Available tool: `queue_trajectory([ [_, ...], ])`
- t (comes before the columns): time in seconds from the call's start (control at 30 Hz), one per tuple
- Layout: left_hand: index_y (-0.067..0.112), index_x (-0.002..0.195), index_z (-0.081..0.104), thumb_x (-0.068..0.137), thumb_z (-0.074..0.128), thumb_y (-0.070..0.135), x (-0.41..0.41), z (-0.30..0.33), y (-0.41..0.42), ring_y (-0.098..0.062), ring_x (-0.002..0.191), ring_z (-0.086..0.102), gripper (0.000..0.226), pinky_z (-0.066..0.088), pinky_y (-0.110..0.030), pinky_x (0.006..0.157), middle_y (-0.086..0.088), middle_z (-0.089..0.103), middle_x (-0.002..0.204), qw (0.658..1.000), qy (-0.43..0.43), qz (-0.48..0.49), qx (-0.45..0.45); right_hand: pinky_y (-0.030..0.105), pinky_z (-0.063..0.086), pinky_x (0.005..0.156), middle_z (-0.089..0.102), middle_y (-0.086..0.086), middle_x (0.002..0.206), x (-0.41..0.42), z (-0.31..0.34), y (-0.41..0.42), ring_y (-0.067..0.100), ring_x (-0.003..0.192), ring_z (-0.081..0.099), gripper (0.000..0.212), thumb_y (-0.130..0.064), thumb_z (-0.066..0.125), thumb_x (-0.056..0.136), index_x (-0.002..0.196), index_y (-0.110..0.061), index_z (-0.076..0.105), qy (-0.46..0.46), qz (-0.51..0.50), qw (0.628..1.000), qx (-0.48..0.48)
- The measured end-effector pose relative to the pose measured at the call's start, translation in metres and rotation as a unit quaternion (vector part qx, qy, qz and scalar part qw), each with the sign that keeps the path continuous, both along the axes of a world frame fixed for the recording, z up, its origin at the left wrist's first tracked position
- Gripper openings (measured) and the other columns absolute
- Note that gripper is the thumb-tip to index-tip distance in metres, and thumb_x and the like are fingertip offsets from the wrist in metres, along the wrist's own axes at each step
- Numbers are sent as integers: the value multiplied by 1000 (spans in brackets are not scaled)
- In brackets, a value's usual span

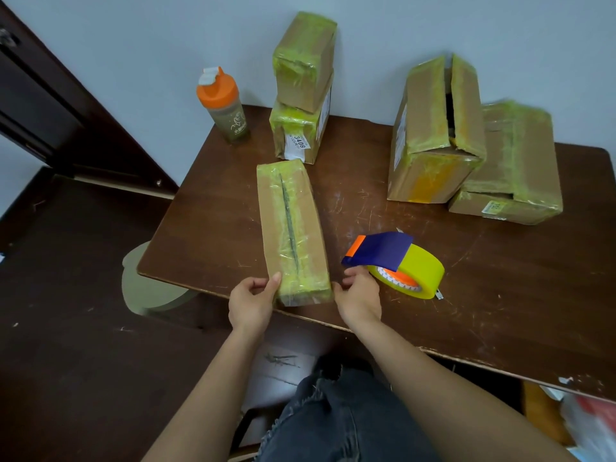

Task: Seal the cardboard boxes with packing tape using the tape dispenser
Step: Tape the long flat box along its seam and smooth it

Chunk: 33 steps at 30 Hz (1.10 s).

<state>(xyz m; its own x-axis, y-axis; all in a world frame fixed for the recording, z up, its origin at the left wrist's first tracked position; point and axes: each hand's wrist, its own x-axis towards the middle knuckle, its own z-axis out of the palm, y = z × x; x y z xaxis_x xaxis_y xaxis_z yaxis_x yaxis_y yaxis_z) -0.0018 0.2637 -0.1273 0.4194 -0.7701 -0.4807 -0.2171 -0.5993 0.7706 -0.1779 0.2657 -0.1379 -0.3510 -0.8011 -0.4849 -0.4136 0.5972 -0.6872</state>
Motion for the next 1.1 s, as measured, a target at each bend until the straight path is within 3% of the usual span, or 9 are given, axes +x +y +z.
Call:
queue_trajectory([
  [0.1,13,86,70,80,76,40,5,7,8,-20,89,66,28,51,-31,78,-2,71,86,998,-20,-33,-54,23,47,79,67,-1,103,-4,8,3,15,95,62,15,-14,61,93,106,-15,69,35,-1,996,-79],
  [0.23,19,104,69,81,77,18,-1,15,12,-8,87,65,25,53,-25,82,1,71,93,991,-20,-61,-115,6,45,82,71,-1,105,-1,11,14,8,97,64,22,-9,59,95,113,-13,72,-42,13,984,-174],
  [0.37,27,133,52,83,73,10,-4,14,15,3,84,63,56,47,-6,78,8,68,93,980,-41,-104,-165,26,47,103,65,-7,126,-3,8,16,4,116,58,38,-12,60,95,132,-21,61,-91,71,975,-189],
  [0.47,22,119,66,81,74,15,-3,13,13,1,106,57,39,49,-13,88,5,58,119,961,-74,-176,-198,32,45,106,56,-6,138,-8,7,11,8,127,51,39,-16,63,94,132,-27,61,-56,177,954,-235],
  [0.57,11,103,75,75,79,13,-2,11,12,20,106,49,28,42,-1,84,2,47,131,947,-95,-220,-215,36,43,108,43,2,151,-9,3,8,18,134,44,32,-21,67,92,123,-29,68,-19,228,942,-246],
  [0.63,10,99,76,73,80,20,2,9,12,21,109,44,29,38,-1,88,5,46,133,931,-128,-248,-235,39,41,109,39,2,154,-9,1,6,20,137,42,28,-21,68,91,118,-28,71,-14,244,935,-258],
  [0.73,17,99,76,71,73,34,6,4,11,3,114,41,32,33,-5,94,11,47,134,921,-151,-262,-245,41,43,108,39,2,154,-11,-1,6,21,136,43,25,-21,69,89,114,-25,74,3,255,928,-271],
  [0.93,15,100,75,75,79,8,5,1,18,1,96,52,26,43,-4,80,18,45,124,932,-118,-213,-270,37,46,106,43,4,151,-12,-5,6,17,131,49,22,-17,69,90,111,-20,75,-18,231,927,-294],
  [1.1,19,99,77,73,81,18,-1,1,16,4,93,50,26,46,-8,76,18,45,121,927,-117,-223,-277,29,48,101,45,-4,149,-11,-2,7,9,125,51,23,-21,75,85,108,-24,76,14,234,926,-296],
])
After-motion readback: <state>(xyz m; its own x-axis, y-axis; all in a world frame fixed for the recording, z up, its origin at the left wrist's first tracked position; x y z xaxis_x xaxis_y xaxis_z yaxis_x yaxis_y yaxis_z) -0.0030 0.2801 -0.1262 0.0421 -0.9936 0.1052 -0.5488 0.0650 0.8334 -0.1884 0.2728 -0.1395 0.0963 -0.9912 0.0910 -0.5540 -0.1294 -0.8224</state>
